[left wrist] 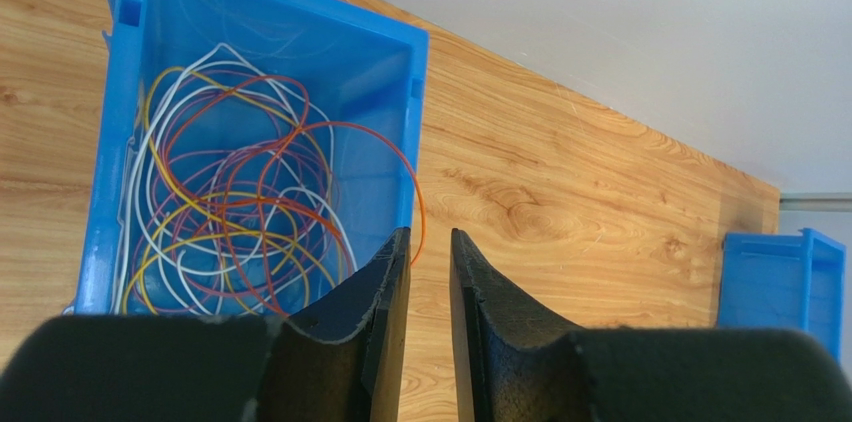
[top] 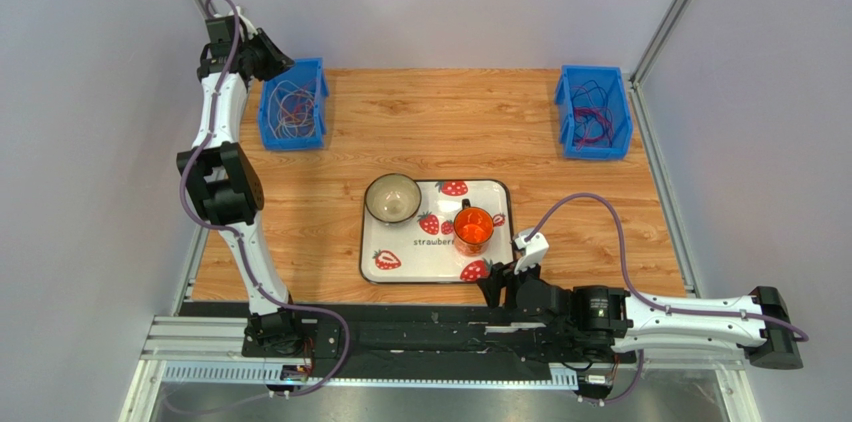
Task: Untangle the cables
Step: Place the cable in the bin.
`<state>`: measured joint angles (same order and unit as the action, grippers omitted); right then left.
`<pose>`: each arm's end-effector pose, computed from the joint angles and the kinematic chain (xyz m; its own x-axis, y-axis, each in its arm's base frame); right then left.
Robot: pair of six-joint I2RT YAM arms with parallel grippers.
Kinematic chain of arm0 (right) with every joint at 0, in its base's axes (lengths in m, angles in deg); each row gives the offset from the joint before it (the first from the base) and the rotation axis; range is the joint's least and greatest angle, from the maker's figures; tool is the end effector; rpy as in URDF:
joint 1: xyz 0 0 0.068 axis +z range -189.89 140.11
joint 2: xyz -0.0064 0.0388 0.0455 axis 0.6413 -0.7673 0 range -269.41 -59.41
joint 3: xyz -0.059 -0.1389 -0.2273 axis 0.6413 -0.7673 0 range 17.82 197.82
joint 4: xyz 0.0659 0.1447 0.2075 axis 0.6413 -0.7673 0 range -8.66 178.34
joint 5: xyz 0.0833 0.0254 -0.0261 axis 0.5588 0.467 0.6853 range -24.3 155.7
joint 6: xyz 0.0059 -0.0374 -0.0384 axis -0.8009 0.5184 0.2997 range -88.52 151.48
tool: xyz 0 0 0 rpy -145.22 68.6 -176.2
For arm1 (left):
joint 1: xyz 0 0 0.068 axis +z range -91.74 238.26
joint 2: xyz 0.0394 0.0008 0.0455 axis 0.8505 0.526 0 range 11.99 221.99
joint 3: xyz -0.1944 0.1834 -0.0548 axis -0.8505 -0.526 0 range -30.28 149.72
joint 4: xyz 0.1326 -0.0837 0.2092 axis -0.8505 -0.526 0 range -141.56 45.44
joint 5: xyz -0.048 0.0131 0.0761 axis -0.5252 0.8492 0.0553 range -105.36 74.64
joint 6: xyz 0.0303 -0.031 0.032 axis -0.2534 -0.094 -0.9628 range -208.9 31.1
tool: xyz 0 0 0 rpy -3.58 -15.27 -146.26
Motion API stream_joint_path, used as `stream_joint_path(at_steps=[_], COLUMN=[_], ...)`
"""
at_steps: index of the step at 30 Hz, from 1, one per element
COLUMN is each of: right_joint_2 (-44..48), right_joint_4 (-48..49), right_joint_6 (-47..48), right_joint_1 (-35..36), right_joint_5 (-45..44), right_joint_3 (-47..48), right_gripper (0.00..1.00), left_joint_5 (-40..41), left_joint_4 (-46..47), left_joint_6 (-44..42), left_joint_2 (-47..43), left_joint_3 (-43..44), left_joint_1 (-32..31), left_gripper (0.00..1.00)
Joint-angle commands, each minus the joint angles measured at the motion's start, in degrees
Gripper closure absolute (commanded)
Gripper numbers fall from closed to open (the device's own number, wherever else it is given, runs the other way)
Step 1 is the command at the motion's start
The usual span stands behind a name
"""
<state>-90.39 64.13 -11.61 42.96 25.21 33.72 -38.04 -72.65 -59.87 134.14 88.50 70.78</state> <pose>0.0384 0.1201 0.1797 -0.5304 -0.0533 -0.8461 -0.4515 0.8625 0.2286 0.4909 0.0948 0.3268 -0.5043 -0.5706 -0.6481 -0.1413 0.7950 -0.5900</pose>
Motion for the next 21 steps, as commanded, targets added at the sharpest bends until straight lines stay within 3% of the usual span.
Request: stream_joint_path(at_steps=[1, 11, 16, 21], right_joint_2=[-0.04, -0.22, -0.31, -0.39], right_joint_4=[2.85, 3.11, 3.20, 3.20], right_joint_6=[-1.03, -0.86, -0.85, -0.85], right_joint_1=[0.30, 0.38, 0.30, 0.30], right_joint_5=[-2.31, -2.14, -2.14, -2.22], right_joint_3=[-0.08, -0.08, 0.01, -0.17], right_gripper=[0.34, 0.34, 0.34, 0.34], left_joint_5=[-0.79, 0.44, 5.09, 7.28], left_joint_4=[0.41, 2.08, 0.94, -0.82], left_joint_6=[-1.61, -7.66, -10.49, -11.54], left_joint_2=[-2.79, -5.17, -4.20, -1.66], left_joint_3=[-0.91, -10.76, -8.75, -5.14], left_joint_1=[0.58, -3.45, -7.23, -8.55], left_gripper=[0.70, 0.66, 0.58, 0.56])
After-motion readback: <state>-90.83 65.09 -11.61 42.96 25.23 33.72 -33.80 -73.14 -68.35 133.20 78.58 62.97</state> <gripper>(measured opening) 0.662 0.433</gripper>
